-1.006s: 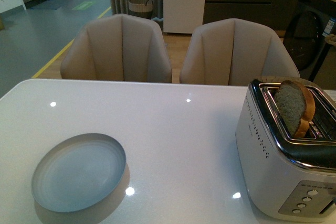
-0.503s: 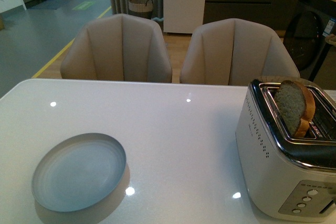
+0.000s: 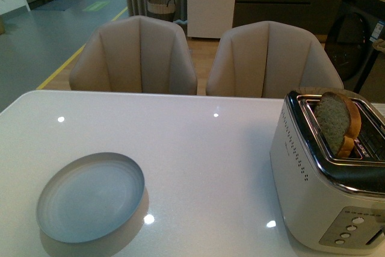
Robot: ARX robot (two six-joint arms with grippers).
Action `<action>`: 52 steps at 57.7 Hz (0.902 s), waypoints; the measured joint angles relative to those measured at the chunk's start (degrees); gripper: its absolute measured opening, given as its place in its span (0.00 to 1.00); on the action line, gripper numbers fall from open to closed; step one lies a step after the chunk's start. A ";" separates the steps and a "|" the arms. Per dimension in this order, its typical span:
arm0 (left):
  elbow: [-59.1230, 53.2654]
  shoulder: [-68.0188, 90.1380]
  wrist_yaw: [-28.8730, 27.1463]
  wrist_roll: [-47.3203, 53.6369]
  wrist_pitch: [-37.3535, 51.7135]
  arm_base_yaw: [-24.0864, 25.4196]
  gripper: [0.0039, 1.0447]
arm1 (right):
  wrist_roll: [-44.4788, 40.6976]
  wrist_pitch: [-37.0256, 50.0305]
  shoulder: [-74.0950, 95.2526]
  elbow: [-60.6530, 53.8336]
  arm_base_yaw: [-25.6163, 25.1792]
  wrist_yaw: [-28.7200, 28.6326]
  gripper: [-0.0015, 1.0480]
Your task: Left arm holds plate, right arm toasts bread
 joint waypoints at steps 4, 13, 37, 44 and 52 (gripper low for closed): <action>0.00 -1.01 -0.02 0.00 -1.03 0.00 0.03 | 0.00 0.00 0.00 0.00 0.00 0.00 0.91; 0.02 -7.45 0.00 0.02 -9.42 0.00 0.03 | 0.00 0.00 -0.02 0.00 0.00 0.02 0.91; 0.02 -11.91 0.00 0.02 -12.26 0.00 0.19 | 0.00 0.00 -0.02 0.00 0.00 0.00 0.91; 0.02 -11.91 -0.02 0.02 -12.26 0.00 0.40 | 0.00 0.00 -0.02 0.00 0.00 0.00 0.91; 0.02 -11.91 -0.02 0.02 -12.26 0.00 0.69 | 0.00 0.00 -0.02 0.00 0.00 0.00 0.91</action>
